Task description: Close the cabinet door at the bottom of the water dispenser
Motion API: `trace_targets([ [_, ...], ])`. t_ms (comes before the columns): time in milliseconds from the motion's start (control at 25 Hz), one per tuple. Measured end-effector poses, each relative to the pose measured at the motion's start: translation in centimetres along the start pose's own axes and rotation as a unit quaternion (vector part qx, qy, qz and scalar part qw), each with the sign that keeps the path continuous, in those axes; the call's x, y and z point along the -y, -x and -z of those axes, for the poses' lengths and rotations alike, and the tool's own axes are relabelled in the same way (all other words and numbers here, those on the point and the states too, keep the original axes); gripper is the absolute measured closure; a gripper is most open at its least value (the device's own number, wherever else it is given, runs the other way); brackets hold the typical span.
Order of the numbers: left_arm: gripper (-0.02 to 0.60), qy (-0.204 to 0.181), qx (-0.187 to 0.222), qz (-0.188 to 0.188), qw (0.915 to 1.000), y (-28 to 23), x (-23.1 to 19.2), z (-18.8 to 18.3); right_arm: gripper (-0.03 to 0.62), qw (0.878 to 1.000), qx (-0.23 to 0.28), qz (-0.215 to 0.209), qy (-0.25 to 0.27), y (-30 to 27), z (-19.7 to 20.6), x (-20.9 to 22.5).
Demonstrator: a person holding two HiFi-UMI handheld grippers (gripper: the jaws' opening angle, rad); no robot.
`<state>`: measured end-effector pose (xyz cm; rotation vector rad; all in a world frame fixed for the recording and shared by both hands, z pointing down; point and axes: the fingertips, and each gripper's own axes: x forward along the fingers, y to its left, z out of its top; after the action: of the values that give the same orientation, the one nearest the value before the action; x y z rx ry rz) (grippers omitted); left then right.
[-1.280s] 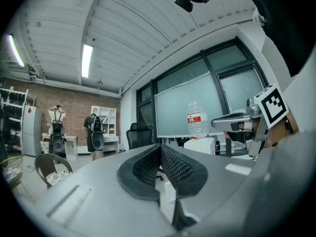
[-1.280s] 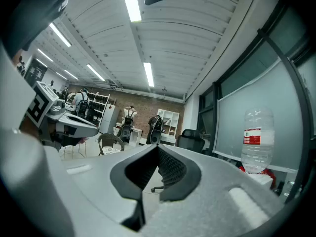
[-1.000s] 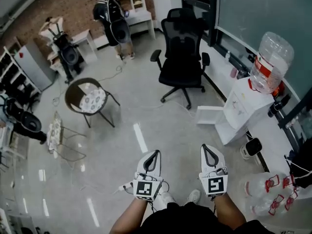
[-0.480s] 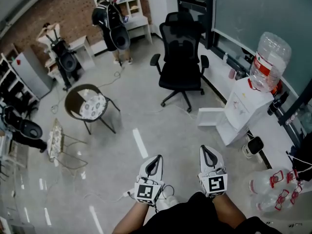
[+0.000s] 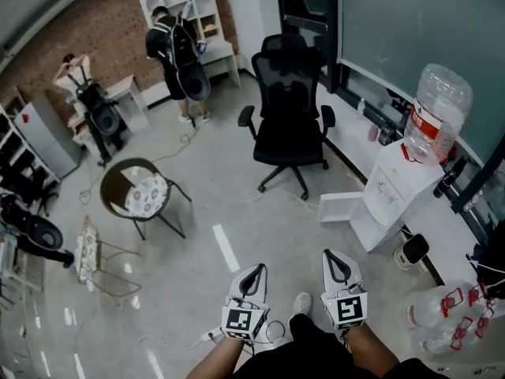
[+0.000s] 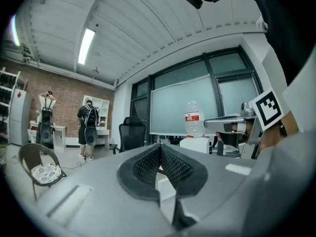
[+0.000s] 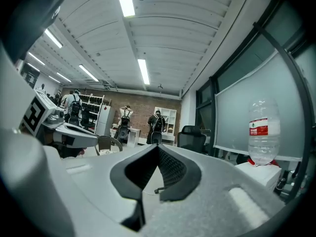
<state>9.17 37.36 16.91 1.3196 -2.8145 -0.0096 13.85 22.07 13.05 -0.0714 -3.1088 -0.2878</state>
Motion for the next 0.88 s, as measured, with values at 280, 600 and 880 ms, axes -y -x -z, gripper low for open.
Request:
trace_targets([
  [280,0.563,-0.021,-0.002,0.026,0.9994,-7.6,-2.4,-1.7,0.591,0.999,0.008,0.034,-0.018,-5.8,0.4,5.2],
  [600,0.563,-0.021,-0.011,0.041,0.9989,-16.6,-4.5,-2.0,0.591,0.997,0.005,0.063,-0.038,-11.1,1.8,11.5],
  [880,0.563,-0.017,-0.02,0.062,0.9977,-22.4,-4.1,-1.6,0.591,0.996,0.002,0.085,-0.032,-13.3,2.5,16.2],
])
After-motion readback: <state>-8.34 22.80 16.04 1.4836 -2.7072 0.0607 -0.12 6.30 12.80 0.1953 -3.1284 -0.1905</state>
